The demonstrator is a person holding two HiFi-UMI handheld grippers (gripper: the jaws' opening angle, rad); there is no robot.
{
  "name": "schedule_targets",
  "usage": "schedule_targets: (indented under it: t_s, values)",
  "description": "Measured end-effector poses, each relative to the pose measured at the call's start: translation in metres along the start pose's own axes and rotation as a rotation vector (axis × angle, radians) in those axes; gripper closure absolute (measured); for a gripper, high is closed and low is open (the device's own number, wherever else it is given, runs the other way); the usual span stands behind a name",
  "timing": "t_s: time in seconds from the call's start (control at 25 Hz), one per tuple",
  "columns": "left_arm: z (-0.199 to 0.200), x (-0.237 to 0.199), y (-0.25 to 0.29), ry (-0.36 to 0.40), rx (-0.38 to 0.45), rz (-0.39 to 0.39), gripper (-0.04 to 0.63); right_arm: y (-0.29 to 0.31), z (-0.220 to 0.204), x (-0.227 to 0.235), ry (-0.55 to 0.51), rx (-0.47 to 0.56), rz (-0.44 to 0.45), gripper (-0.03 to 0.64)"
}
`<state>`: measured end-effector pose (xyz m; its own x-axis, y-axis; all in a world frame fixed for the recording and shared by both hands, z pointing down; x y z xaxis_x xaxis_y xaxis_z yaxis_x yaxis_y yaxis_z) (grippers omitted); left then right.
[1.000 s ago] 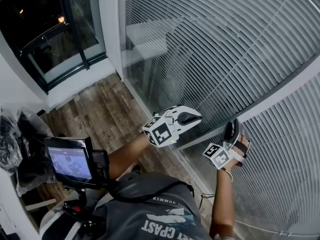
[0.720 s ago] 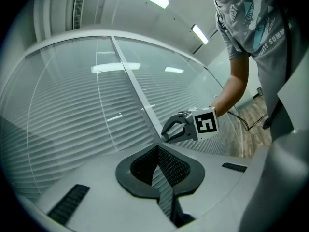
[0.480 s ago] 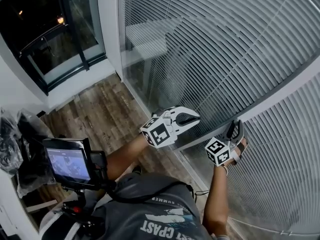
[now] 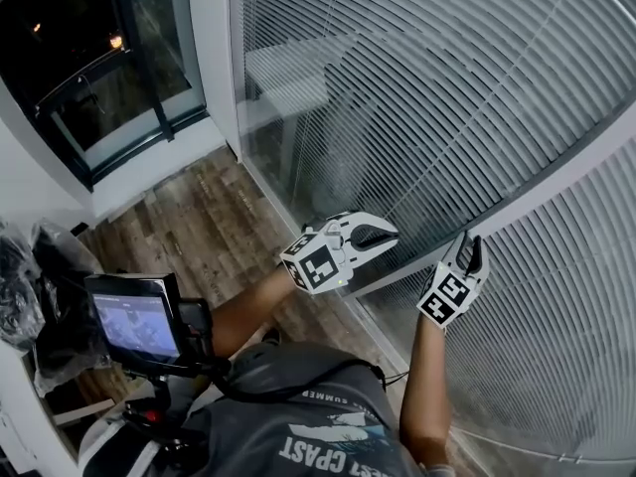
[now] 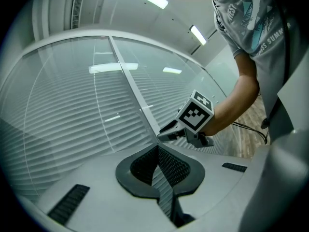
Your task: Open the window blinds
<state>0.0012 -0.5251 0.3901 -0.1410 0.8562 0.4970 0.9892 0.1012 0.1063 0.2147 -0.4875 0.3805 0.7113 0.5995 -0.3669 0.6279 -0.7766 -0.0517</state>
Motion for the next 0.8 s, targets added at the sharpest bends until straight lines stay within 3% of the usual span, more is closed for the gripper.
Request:
schedule_targets:
  t_s: [0.04, 0.2, 0.28, 0.4, 0.52, 0.8]
  values:
    - [0.001, 0.000, 0.001, 0.000, 0.001, -0.001, 0.595, -0.003, 0.002, -0.001, -0.107, 0.033, 0.014, 0.504]
    - [-0.002, 0.001, -0.003, -0.002, -0.002, 0.003, 0.595, -0.017, 0.002, -0.015, -0.746, 0.221, 0.005, 0.505]
    - [-0.005, 0.002, -0.005, -0.004, -0.003, 0.007, 0.595, -0.018, -0.005, -0.019, -0.934, 0.269, 0.006, 0.506]
    - [-0.007, 0.002, -0.006, -0.003, -0.007, 0.010, 0.595, -0.020, -0.013, -0.023, -1.046, 0.299, 0.055, 0.546]
    - [-0.007, 0.001, -0.007, -0.003, -0.009, 0.015, 0.595, -0.021, -0.021, -0.020, -1.079, 0.285, 0.117, 0.529]
    - [-0.010, 0.002, -0.008, -0.009, -0.013, 0.018, 0.595, -0.016, -0.025, -0.009, -1.184, 0.316, 0.117, 0.517]
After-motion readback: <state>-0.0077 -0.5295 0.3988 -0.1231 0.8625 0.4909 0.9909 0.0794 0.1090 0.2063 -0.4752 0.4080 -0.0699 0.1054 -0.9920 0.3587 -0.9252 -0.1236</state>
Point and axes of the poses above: the fingertips, and each gripper's own axes: y forward along the fingers, x to its right, z out of its top, the point moved 7 cm from there along -y, backward along the fingers, and after that the axes turned 15 degrees about -z, right-handed, at the moved point
